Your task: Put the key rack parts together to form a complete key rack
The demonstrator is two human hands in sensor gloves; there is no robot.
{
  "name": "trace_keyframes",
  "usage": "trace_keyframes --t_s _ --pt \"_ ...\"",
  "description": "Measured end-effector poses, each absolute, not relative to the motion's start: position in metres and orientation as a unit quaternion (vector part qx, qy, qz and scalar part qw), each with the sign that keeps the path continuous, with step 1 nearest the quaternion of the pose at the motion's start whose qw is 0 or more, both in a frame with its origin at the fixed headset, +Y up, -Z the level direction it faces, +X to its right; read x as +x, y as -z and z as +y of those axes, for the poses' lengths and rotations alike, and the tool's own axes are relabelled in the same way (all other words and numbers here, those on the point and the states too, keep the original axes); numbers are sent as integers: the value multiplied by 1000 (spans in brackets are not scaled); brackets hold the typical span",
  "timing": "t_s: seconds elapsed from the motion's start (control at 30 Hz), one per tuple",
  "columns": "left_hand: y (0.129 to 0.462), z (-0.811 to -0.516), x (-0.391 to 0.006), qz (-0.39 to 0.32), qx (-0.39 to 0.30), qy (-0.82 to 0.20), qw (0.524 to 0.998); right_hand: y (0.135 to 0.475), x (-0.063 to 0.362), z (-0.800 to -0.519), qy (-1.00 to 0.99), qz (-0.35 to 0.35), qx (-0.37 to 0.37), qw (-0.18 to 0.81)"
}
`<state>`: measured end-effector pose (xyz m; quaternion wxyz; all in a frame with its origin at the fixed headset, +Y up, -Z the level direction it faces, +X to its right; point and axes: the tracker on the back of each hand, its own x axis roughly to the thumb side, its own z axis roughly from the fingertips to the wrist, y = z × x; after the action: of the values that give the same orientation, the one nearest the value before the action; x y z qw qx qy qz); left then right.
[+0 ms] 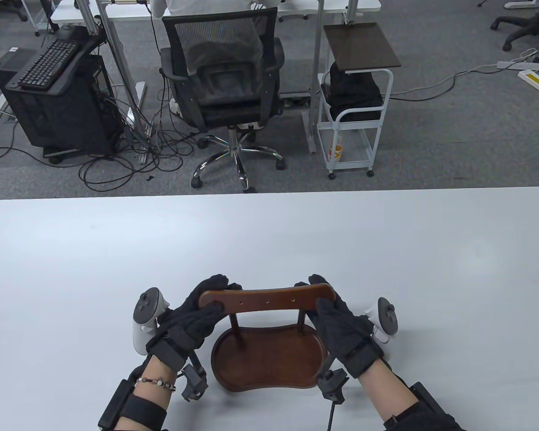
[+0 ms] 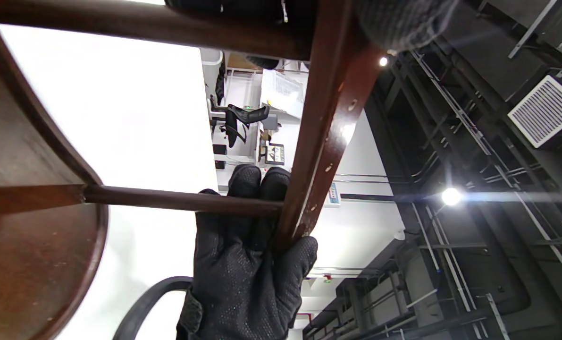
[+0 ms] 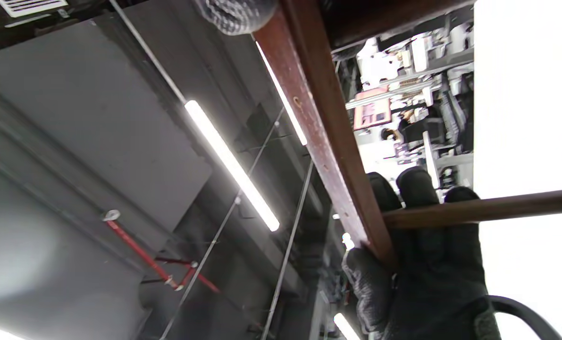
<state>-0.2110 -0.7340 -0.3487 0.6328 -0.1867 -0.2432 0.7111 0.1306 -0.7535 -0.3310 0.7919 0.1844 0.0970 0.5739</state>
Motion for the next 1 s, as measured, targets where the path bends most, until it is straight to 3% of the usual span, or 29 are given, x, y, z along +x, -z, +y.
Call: trace_keyframes --t_s 0.83,1.0 --pt "350 -735 -209 -227 -192 -723 623 333 130 -753 -583 106 159 790" --pt "348 -731 -213 -216 -191 -703 650 329 133 -753 -593 115 151 782"
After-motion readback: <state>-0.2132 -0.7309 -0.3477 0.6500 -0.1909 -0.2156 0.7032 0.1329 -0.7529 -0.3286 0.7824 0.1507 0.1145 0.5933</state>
